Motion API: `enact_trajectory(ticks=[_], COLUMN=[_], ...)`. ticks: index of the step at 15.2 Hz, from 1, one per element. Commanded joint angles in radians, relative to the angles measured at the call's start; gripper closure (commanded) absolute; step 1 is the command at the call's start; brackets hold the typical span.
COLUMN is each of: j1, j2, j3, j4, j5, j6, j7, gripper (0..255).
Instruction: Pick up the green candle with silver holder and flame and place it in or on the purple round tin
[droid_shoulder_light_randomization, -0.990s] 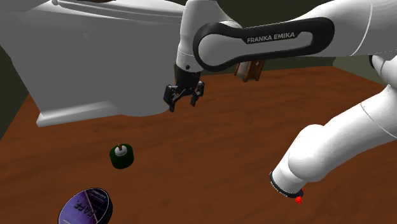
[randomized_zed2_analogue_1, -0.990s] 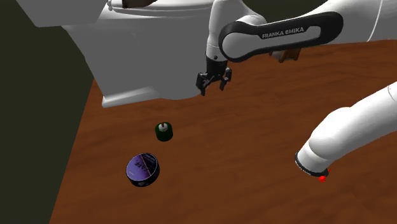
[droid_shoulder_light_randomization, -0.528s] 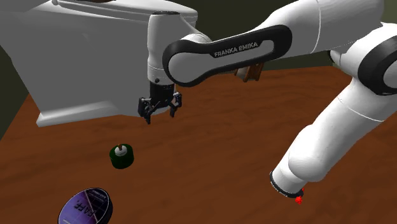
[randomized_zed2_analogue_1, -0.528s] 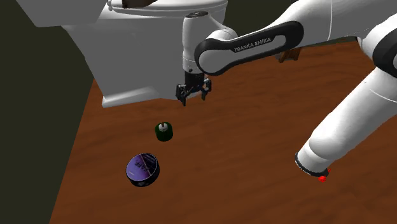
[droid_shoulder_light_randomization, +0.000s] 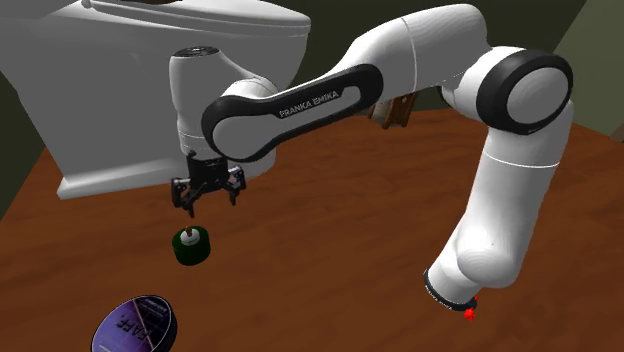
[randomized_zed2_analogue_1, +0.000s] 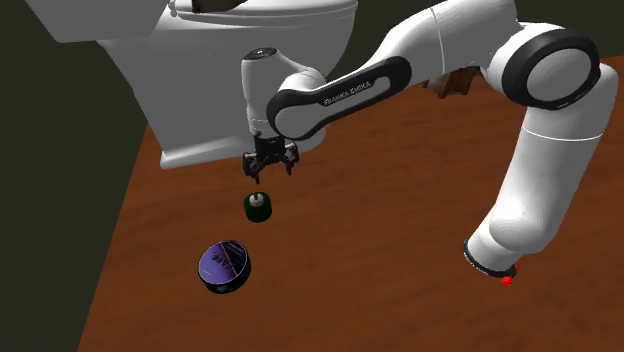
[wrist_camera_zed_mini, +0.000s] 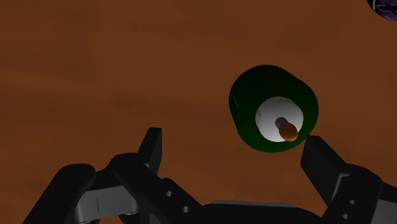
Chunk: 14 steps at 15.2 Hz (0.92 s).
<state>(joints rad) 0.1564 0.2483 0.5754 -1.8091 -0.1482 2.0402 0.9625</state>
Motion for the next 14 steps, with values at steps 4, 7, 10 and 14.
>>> enact_trajectory(ticks=[4,7,10,14], j1=[0.110,0.114,0.117,0.120], j2=[0.219,0.231,0.247,0.261], j3=[-0.021,-0.027,-0.033,-0.038], j4=[0.214,0.203,0.184,0.170], j5=[-0.108,-0.114,-0.124,-0.133], j6=[-0.042,-0.020,0.012,0.039], j7=[0.108,0.112,0.118,0.124], gripper=[0,0,0,0])
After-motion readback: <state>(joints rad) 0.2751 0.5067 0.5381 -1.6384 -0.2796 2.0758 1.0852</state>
